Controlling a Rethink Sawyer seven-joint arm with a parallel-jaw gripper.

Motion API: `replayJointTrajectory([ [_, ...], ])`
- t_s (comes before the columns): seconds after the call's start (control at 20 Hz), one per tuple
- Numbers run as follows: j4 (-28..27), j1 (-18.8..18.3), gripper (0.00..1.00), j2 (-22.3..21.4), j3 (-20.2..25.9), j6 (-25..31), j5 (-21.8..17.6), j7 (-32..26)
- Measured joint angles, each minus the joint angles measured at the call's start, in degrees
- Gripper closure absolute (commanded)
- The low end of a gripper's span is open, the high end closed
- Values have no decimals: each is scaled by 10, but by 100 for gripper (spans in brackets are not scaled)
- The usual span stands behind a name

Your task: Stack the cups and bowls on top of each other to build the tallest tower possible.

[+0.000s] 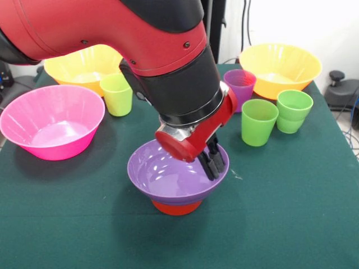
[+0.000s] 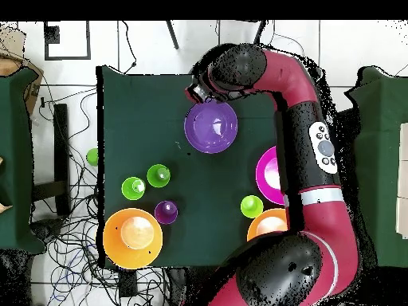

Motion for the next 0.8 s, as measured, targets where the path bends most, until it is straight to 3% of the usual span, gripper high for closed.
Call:
replayJointTrajectory([
  [0.8, 25, -40, 100, 9, 0, -36, 0, 0],
])
